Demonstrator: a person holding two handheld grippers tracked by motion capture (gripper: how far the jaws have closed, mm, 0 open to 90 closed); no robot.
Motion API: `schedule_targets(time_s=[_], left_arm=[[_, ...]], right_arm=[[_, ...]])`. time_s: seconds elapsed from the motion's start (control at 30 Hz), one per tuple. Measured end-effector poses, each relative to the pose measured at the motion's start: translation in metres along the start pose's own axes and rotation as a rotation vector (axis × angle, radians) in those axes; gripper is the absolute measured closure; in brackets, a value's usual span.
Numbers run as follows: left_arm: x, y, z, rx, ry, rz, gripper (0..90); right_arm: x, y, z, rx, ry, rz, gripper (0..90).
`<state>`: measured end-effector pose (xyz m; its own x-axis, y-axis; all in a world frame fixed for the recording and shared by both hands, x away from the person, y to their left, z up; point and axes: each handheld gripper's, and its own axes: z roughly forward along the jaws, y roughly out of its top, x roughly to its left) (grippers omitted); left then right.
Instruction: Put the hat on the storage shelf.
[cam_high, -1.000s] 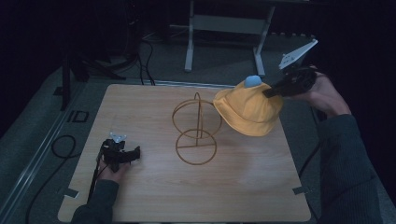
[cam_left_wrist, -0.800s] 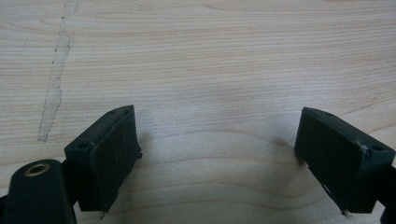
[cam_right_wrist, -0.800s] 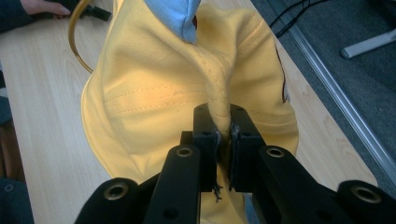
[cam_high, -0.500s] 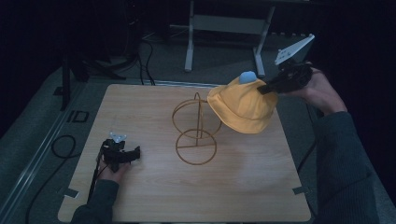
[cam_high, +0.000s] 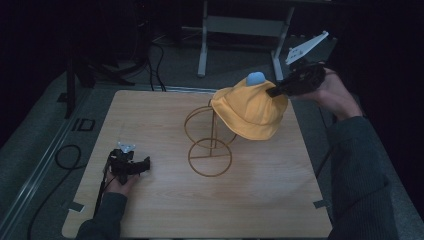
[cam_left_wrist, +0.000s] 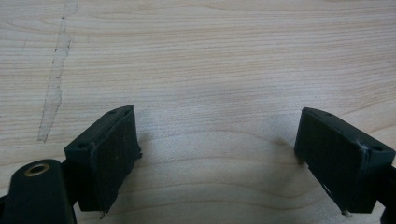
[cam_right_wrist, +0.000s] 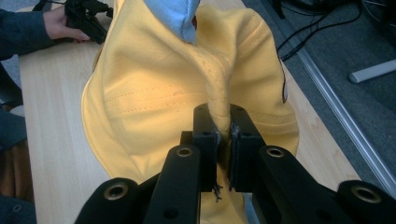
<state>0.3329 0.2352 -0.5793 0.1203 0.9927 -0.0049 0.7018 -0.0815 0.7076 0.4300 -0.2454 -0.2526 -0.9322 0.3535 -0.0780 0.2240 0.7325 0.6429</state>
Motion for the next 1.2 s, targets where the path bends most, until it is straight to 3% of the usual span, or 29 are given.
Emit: schedule_targets(time_s=[1.2], left_arm=[[0.000, 0.000, 0.000, 0.001, -0.001, 0.001, 13.7]], right_arm=[[0.018, 0.052, 0.045, 0.064, 0.034, -0.065, 83.7]])
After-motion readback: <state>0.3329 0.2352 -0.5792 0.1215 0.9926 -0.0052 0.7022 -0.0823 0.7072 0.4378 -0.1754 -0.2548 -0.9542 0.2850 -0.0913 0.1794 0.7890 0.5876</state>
